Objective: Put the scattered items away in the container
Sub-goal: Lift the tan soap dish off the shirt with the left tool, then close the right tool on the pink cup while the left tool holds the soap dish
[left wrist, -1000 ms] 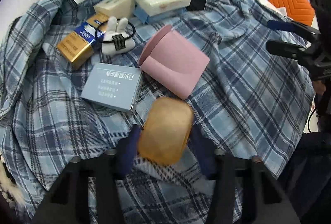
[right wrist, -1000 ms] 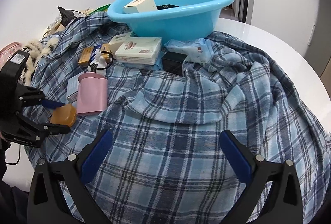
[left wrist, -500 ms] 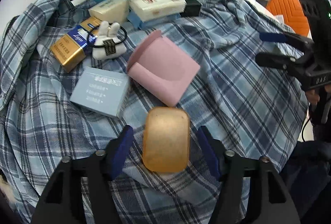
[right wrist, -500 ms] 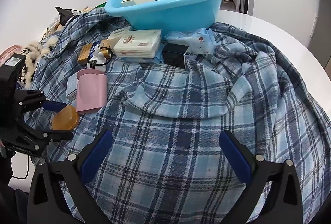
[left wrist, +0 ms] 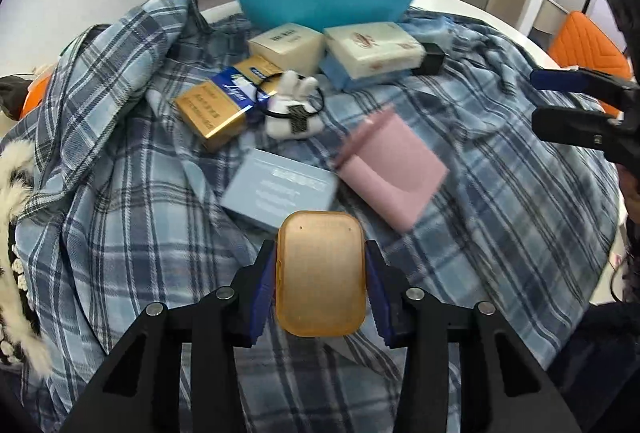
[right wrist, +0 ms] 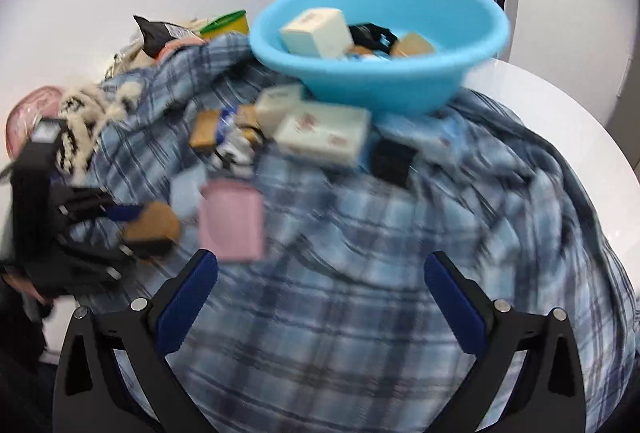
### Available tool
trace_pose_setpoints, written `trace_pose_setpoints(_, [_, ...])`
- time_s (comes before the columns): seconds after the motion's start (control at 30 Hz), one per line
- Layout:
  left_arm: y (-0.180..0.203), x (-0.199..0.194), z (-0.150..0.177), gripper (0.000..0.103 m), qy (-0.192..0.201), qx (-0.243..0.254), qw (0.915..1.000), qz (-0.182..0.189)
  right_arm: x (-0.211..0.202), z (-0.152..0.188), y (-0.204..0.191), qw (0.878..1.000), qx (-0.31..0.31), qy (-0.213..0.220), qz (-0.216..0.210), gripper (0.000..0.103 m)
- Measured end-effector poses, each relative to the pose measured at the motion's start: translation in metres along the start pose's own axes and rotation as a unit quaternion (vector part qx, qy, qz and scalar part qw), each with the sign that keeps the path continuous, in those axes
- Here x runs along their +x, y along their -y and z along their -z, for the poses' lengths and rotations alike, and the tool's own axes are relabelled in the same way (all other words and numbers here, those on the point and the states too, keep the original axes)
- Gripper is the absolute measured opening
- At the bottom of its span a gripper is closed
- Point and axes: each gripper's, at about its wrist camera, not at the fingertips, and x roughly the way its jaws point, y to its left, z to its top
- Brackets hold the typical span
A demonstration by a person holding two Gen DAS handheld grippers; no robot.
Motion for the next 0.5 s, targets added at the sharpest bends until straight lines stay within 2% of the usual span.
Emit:
trace_pose_setpoints(0.13, [-0.011, -0.003, 0.004, 0.045, 0.009, -0.015, 0.9998, 0.004, 0.028, -0.011, -0.029, 0.999, -0.027, -0.027, -0.004, 0.103])
trace_pose_setpoints(0.3, [-0.022, -0.008, 0.007, 0.045, 0.015, -0.032, 0.9994, 0.002, 0.07, -0.009, -0.057, 0.996, -0.072, -0.058, -0.002, 0.103])
trace_pose_setpoints(0.5, [-0.032, -0.01, 0.014, 0.045, 0.015, -0.044, 0.9989, 0.005, 0.098, -0.009, -0.073, 0.994, -0.093, -0.064, 0.01, 0.101])
